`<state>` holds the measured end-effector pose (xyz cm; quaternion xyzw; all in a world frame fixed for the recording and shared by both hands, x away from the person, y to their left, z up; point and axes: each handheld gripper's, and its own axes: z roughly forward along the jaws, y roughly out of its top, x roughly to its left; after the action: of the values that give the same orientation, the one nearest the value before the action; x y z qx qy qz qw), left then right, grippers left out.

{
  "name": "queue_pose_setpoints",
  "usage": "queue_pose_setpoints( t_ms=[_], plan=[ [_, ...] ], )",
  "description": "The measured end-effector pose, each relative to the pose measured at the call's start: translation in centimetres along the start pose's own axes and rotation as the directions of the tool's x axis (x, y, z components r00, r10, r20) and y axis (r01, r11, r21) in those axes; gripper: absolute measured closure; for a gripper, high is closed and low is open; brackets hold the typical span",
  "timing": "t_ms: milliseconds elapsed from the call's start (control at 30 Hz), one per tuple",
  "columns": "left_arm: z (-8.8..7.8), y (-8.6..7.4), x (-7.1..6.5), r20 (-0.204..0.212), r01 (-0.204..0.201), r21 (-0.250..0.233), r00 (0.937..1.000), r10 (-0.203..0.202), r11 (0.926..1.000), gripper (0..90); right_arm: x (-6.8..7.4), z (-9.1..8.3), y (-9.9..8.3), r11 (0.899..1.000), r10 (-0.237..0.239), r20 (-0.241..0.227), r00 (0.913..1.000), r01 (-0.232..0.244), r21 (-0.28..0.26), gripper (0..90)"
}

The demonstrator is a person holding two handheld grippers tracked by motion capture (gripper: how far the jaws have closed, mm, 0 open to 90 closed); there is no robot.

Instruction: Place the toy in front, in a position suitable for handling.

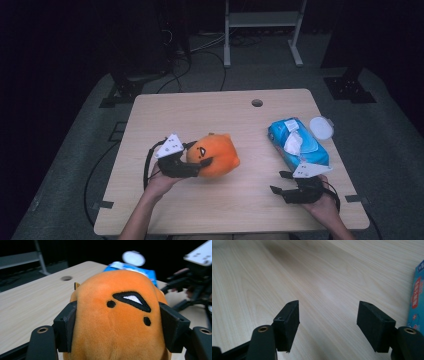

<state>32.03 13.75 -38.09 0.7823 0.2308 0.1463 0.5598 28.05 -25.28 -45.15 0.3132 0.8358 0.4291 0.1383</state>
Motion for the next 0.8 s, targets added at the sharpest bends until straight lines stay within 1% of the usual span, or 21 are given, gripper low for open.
queue_pose_setpoints(
  t_ms=[67,167,267,333,367,433,500,600,667,733,800],
  plan=[
    [0.7,0.2,-0.8,0.013,-0.014,0.004,0.9998,0.014,0.9999,27.5,-0.3,-0.1,-0.1,1.0,0.012,0.004,0.9999,-0.012,-0.002,33.3],
    [1.6,0.4,-1.5,0.034,-0.018,0.01,0.9992,0.018,0.9998,27.5,-0.6,-0.2,-0.2,1.0,0.022,0.008,0.9997,-0.022,-0.002,33.4],
    [2.4,0.3,-2.1,0.053,-0.025,0.015,0.9983,0.024,0.9996,27.4,-0.8,-0.5,-0.3,1.0,0.024,0.013,0.9996,-0.024,-0.007,33.4],
    [3.0,0.2,-2.6,0.058,-0.035,0.022,0.9977,0.034,0.9991,27.4,-0.8,-0.6,-0.3,1.0,0.027,0.015,0.9995,-0.027,-0.008,33.4],
    [3.5,0.1,-2.9,0.069,-0.047,0.035,0.9967,0.044,0.9983,27.3,-0.9,-0.6,-0.3,1.0,0.025,0.016,0.9996,-0.024,-0.015,33.4],
    [3.7,0.1,-3.1,0.074,-0.049,0.042,0.9962,0.045,0.9979,27.3,-0.9,-0.7,-0.3,1.0,0.025,0.015,0.9996,-0.025,-0.017,33.4],
    [4.0,-0.1,-3.5,0.082,-0.06,0.05,0.9951,0.055,0.997,27.3,-1.0,-0.7,-0.3,1.0,0.023,0.016,0.9996,-0.023,-0.014,33.4],
    [4.4,-0.4,-3.8,0.1,-0.051,0.058,0.9939,0.045,0.997,27.2,-1.0,-0.8,-0.3,1.0,0.024,0.018,0.9995,-0.024,-0.011,33.4],
    [4.6,-0.6,-4.1,0.109,-0.048,0.054,0.9932,0.042,0.9974,27.3,-1.0,-0.7,-0.4,1.0,0.025,0.018,0.9995,-0.025,-0.007,33.4],
    [4.9,-1.1,-4.4,0.121,-0.061,0.065,0.9913,0.053,0.996,27.2,-1.1,-0.6,-0.4,1.0,0.028,0.017,0.9995,-0.028,-0.005,33.4],
    [5.0,-1.4,-4.5,0.122,-0.064,0.068,0.991,0.055,0.9957,27.1,-1.1,-0.6,-0.4,1.0,0.023,0.017,0.9996,-0.023,-0.002,33.4]
  ],
)
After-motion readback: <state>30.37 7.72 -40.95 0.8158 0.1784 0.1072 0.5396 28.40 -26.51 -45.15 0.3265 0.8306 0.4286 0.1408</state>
